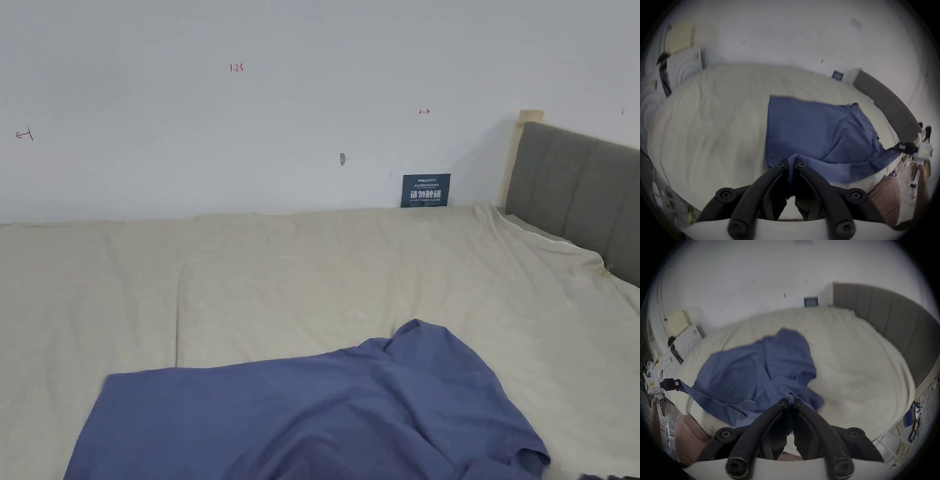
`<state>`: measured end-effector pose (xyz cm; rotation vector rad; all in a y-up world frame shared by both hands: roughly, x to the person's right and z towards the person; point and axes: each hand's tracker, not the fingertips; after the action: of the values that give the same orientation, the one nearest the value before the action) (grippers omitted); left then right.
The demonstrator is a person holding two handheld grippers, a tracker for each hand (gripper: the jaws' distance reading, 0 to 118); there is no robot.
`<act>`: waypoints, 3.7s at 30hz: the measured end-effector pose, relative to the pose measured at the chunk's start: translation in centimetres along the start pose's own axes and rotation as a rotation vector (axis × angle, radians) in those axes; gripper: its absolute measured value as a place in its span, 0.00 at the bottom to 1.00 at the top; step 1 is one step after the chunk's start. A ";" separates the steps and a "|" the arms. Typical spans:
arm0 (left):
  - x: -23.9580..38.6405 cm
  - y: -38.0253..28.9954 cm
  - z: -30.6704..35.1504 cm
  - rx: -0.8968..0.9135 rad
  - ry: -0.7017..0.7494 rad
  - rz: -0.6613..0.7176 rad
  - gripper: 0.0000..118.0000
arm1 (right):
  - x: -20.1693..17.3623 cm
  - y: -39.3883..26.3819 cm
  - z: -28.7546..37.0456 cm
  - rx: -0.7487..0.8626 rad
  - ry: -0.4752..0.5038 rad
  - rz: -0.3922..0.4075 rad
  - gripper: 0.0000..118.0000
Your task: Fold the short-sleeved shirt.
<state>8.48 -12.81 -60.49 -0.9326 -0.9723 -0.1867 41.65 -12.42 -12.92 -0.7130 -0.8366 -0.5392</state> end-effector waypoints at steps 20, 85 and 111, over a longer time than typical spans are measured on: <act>2.7 -1.0 5.7 0.329 -0.005 -0.031 0.00 | -1.9 -0.1 5.6 0.271 0.168 -0.246 0.00; -3.0 21.8 -20.4 -0.089 -0.007 -0.020 0.89 | 2.1 21.2 -20.7 -0.200 0.004 -0.128 0.00; 1.8 19.5 -22.8 -0.145 0.147 -0.392 0.04 | 0.8 20.2 -22.4 -0.239 0.068 -0.067 0.00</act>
<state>33.90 -17.41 -75.79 -0.8385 -1.0066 -0.6551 66.34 -16.18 -29.76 -0.8820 -0.7413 -0.7286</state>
